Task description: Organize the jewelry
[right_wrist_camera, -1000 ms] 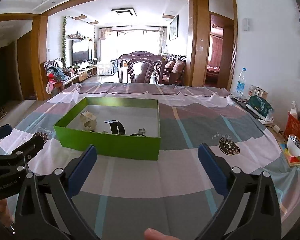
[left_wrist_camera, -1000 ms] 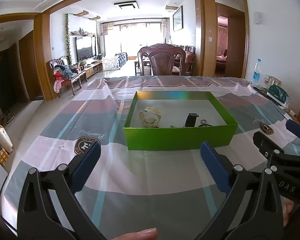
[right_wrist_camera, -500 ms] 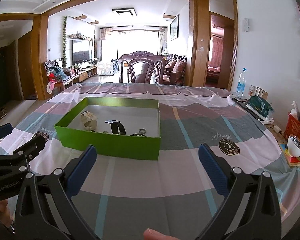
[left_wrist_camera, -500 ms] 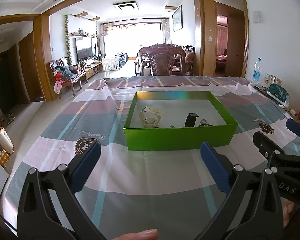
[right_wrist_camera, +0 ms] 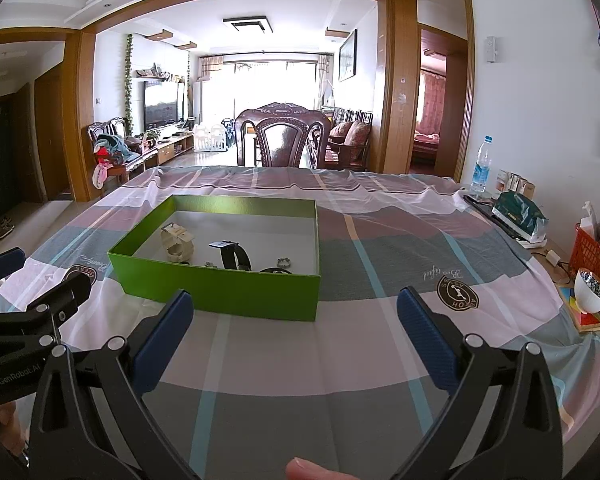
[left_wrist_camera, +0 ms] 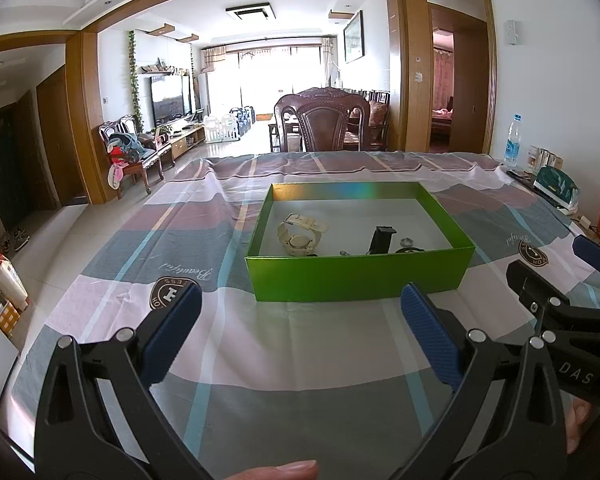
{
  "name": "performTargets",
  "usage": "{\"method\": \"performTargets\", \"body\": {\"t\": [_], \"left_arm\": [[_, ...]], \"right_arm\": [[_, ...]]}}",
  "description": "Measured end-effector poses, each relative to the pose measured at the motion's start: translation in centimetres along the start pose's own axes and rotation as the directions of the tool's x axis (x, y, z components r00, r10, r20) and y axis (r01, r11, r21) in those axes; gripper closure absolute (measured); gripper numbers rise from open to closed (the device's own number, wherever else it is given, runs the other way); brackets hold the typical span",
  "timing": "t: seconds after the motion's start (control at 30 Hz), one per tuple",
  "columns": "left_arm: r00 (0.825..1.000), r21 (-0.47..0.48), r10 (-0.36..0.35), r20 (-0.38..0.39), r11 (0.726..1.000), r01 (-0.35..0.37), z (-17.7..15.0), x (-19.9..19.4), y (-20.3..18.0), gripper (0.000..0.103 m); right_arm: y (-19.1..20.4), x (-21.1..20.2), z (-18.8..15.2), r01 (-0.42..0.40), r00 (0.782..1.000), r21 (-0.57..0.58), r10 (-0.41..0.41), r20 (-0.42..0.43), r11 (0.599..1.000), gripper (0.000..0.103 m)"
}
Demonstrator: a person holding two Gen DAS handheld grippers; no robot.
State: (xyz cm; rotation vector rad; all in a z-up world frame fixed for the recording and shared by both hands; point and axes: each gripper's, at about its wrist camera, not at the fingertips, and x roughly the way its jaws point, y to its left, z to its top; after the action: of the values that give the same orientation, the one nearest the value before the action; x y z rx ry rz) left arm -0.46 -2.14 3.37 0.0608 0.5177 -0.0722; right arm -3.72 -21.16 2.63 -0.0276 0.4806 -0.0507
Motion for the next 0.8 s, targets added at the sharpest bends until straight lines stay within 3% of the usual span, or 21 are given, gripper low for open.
{"method": "performTargets", "body": {"t": [0.8], "left_arm": [[1.000, 0.000, 0.001, -0.005, 1.000, -0.001, -0.06, 0.00, 0.05, 0.004]], "right_arm": [[-0.16, 0.04, -0.28, 0.001, 1.000, 0.002, -0.001, -0.009, 1.000, 0.004]]}}
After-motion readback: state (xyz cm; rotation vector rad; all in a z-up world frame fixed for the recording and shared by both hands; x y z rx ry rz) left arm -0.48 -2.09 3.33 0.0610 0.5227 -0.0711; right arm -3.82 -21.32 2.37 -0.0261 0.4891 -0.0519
